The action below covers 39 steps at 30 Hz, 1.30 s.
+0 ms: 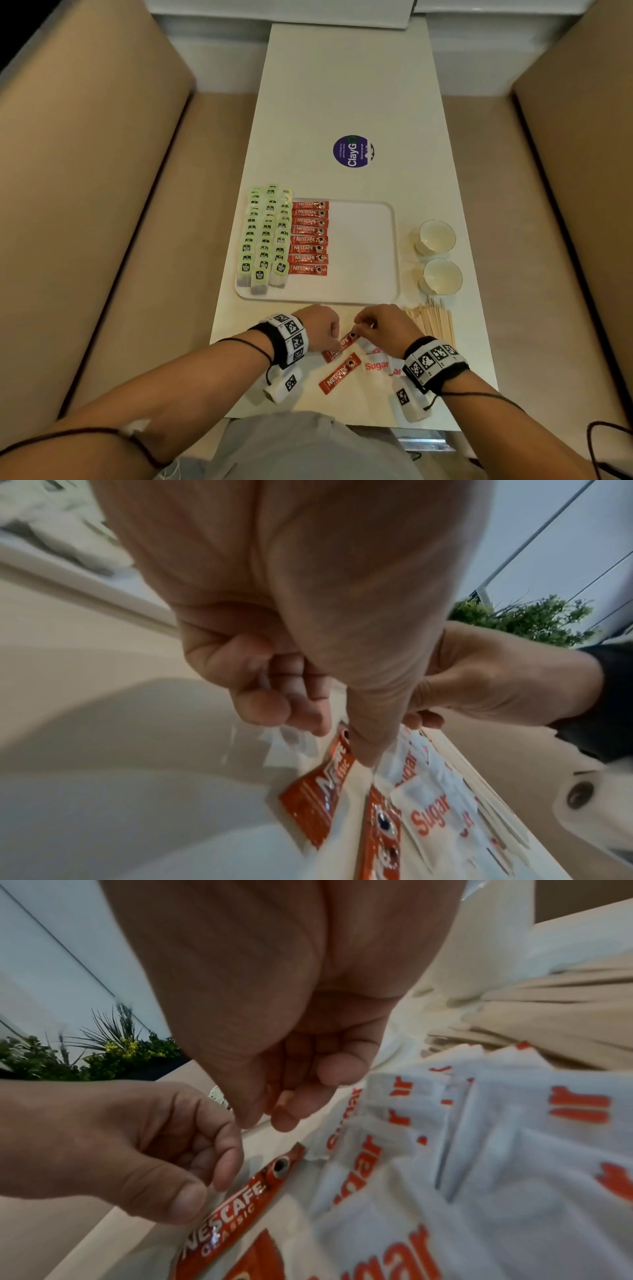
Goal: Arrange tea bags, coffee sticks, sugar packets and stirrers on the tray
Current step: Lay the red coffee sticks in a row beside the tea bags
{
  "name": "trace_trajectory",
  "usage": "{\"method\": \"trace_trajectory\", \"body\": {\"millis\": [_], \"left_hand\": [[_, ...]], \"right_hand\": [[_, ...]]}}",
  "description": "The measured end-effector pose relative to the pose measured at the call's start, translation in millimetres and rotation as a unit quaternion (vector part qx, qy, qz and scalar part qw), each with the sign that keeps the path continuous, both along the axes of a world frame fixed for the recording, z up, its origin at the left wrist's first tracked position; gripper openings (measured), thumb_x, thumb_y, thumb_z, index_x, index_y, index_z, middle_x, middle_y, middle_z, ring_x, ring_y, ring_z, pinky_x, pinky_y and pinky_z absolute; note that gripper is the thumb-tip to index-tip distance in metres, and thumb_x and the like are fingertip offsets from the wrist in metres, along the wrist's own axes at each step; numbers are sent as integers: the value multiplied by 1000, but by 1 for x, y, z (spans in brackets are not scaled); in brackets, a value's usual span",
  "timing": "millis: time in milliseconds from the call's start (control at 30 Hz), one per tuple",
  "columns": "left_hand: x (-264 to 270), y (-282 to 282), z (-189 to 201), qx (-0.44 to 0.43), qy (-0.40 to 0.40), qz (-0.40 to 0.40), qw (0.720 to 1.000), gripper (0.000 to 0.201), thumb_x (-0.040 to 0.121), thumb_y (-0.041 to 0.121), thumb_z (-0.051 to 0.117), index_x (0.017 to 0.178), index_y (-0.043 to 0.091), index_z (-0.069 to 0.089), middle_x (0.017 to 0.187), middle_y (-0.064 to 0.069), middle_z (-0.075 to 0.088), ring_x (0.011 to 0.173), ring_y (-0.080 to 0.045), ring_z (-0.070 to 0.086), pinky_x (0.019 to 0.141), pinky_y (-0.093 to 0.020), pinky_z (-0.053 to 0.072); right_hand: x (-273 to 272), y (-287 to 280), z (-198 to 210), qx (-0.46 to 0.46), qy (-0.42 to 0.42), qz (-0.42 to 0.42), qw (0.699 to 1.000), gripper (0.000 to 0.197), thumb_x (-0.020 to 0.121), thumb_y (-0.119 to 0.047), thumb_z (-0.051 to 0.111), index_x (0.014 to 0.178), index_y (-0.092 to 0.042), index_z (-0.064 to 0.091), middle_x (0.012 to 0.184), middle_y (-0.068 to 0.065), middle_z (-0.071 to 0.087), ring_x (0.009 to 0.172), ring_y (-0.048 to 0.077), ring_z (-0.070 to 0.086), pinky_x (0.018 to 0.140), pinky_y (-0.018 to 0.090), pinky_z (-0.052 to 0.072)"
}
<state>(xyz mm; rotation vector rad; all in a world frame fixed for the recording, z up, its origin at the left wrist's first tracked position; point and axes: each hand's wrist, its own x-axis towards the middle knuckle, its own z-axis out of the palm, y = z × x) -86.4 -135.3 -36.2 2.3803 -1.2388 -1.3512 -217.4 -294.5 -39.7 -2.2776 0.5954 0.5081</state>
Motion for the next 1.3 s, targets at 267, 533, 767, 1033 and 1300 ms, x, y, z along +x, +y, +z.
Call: {"method": "trace_trajectory", "body": {"millis": [267,533,767,1033,1300], "left_hand": [[-13,0,-9,14,-33,-4,999,17,81,28,75,71,24,63,79,5,69,75,-18,66,68,-29,53],[8,26,-3,4,2,66,998,19,80,18,70,65,21,59,82,0,74,77,-17,69,75,-33,58],[27,53,13,-66,110,191,973,18,84,19,79,75,13,64,78,-2,73,68,-8,67,64,-23,52],[29,70,24,-83,274,326,901,32,90,-1,70,117,8,56,92,-18,74,74,-22,68,65,-28,56],[41,61,37,-83,229,357,902,20,91,-2,52,106,6,62,66,-5,56,57,-14,51,55,-25,40]], "right_hand": [[-18,10,2,-8,16,58,998,15,91,-41,67,102,-34,73,89,-16,68,76,0,62,65,16,43],[-14,31,6,-32,26,205,978,23,90,-37,71,113,-32,73,101,-11,63,91,10,61,78,22,44],[-10,40,1,-69,43,261,962,15,89,-31,73,104,-28,74,101,-8,57,88,17,61,82,30,53],[-1,36,7,-52,19,247,967,15,90,-34,70,102,-27,76,105,-9,58,91,14,60,79,26,49],[33,23,34,-32,-62,170,983,10,96,-34,64,101,-28,70,93,-10,71,80,10,61,71,26,45]]}}
